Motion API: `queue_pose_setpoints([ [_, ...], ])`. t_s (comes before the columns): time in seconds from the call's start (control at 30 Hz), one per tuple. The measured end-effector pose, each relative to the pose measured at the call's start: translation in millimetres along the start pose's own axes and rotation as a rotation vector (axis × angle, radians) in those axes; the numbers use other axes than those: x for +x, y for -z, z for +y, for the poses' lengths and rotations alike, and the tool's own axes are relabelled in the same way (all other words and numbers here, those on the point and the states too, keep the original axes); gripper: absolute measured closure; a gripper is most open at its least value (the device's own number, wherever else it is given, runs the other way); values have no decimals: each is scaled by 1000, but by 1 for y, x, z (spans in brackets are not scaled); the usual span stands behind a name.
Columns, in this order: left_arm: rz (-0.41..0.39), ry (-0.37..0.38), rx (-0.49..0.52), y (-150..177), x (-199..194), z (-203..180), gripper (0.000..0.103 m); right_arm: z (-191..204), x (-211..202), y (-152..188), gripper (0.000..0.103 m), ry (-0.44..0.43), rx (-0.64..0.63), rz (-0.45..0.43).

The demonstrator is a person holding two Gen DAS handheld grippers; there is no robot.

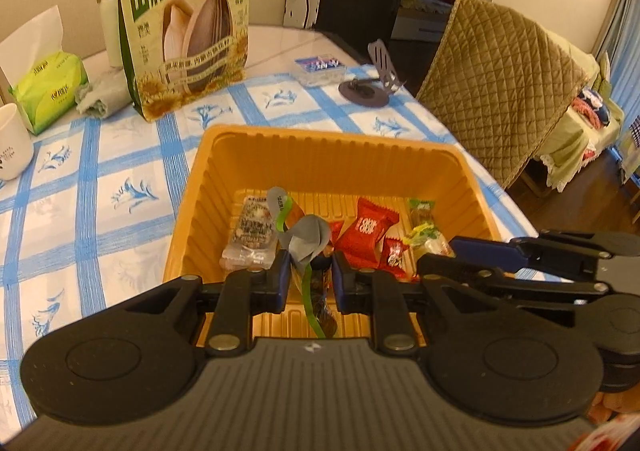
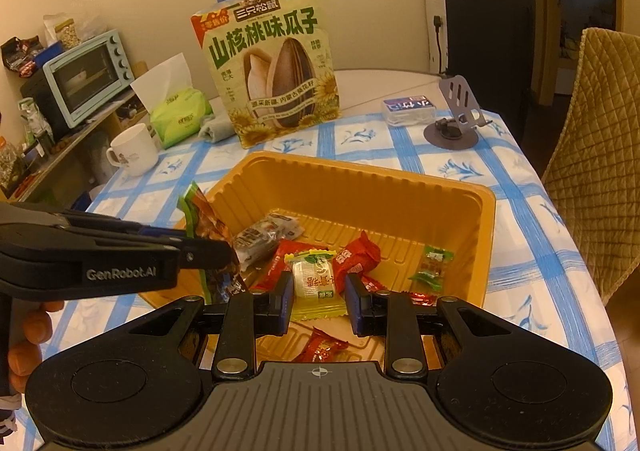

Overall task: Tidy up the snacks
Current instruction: 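Carry both snacks over the orange tray and open both tools to drop them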

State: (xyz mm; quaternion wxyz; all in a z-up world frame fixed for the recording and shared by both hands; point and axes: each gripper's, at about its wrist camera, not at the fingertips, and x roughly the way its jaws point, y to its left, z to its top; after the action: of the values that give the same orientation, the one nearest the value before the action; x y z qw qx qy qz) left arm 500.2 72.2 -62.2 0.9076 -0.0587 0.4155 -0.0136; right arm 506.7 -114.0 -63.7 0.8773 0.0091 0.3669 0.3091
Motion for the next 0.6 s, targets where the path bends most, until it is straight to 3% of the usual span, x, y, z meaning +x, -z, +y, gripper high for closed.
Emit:
queue_pose_setpoints([
  [0.17, 28, 13, 6, 1, 7, -2, 83, -1, 2, 0, 75, 0, 6, 4],
  [0.6, 12, 8, 31, 1, 4, 0, 83, -2, 4, 1, 75, -2, 19, 6],
])
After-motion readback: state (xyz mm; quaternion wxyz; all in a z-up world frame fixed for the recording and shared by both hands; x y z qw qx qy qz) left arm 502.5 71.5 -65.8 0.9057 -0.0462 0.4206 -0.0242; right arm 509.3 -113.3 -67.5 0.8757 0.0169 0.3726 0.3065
